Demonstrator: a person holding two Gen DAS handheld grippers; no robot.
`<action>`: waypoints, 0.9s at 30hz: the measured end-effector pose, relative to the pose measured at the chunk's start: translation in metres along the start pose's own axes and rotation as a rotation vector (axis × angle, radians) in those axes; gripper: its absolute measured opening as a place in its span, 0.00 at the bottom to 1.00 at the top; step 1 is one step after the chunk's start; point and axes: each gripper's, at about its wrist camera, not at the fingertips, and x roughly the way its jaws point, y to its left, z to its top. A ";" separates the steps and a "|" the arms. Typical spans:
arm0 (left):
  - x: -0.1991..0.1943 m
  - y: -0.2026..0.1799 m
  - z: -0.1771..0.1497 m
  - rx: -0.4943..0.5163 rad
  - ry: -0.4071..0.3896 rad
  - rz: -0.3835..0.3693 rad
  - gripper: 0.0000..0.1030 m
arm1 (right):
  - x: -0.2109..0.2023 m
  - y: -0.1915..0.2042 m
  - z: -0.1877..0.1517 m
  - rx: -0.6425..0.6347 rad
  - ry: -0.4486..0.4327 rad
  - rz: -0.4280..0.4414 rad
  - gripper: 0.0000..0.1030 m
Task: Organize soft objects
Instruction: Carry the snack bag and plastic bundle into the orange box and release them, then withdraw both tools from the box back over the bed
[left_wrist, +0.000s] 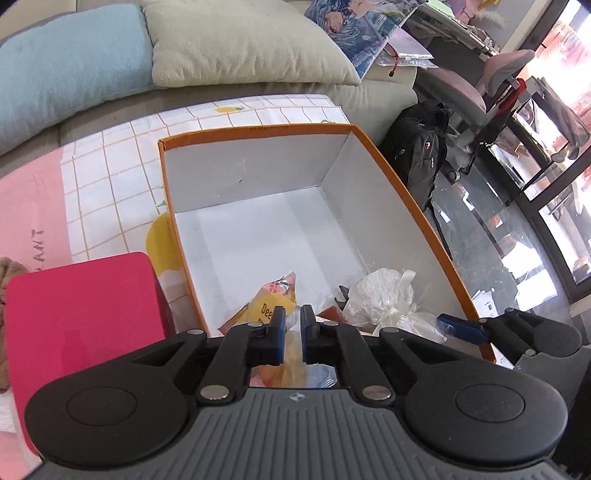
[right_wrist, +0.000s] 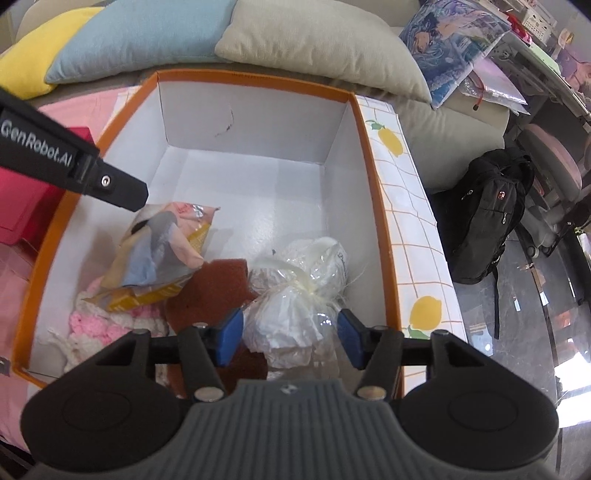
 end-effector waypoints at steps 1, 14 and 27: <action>-0.002 -0.001 0.000 0.005 -0.005 0.004 0.07 | -0.002 0.000 0.000 0.002 -0.003 -0.001 0.55; -0.075 -0.017 -0.036 0.196 -0.213 0.011 0.08 | -0.067 0.022 -0.009 0.104 -0.179 -0.020 0.56; -0.132 0.037 -0.115 0.184 -0.264 0.136 0.08 | -0.106 0.101 -0.032 0.152 -0.268 0.181 0.56</action>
